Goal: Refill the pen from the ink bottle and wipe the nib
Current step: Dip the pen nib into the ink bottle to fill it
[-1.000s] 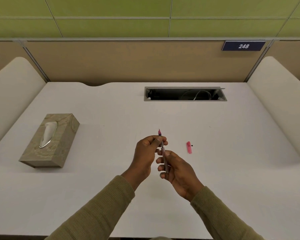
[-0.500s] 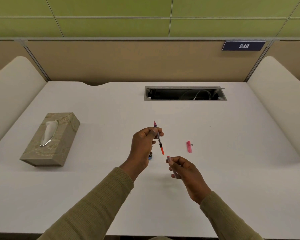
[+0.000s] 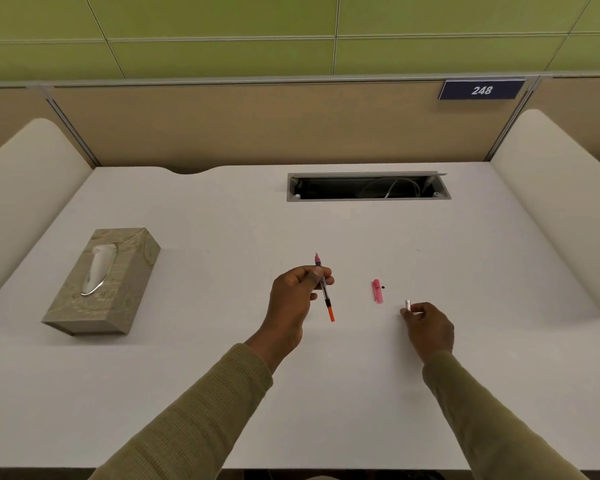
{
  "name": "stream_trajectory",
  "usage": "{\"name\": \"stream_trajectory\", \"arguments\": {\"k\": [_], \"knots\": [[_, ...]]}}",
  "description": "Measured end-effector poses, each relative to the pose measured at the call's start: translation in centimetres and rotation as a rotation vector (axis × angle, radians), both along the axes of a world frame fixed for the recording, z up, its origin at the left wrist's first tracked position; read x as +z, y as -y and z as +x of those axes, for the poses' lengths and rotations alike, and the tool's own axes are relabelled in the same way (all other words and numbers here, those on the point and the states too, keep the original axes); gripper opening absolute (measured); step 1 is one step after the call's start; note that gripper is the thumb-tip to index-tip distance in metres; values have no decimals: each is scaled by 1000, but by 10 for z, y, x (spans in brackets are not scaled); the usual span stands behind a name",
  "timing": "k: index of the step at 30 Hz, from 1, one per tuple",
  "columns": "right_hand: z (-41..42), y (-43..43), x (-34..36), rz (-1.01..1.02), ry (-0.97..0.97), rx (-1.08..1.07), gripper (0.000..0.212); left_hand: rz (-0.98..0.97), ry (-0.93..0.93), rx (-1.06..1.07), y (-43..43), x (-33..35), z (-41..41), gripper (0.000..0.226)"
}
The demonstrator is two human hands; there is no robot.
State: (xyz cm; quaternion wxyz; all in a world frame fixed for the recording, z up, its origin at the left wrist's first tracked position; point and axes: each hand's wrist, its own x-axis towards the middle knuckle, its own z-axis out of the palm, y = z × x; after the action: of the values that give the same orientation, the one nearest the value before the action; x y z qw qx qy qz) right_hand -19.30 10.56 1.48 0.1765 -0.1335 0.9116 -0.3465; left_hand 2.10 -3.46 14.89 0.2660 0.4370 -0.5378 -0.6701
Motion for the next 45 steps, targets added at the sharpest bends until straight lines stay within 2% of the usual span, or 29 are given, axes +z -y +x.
{"name": "stream_trajectory", "arguments": {"k": [10,17,25,33,42,45], "knots": [[-2,30,1,27,-21,95,17,24,7,2,-7,-6,2,23],[-1,30,-4,27,-2,117,30,38,-7,2,-11,-9,1,21],[2,25,0,14,-9,116,22,34,-17,-4,-12,-6,-2,21],[-2,19,0,14,-2,93,23,37,-17,-5,-10,-6,-4,20],[5,19,16,-43,-16,88,25,36,-23,-13,-7,-4,-5,21],[22,22,33,-144,-31,82,19,36,-28,-17,-5,-2,-5,21]]}}
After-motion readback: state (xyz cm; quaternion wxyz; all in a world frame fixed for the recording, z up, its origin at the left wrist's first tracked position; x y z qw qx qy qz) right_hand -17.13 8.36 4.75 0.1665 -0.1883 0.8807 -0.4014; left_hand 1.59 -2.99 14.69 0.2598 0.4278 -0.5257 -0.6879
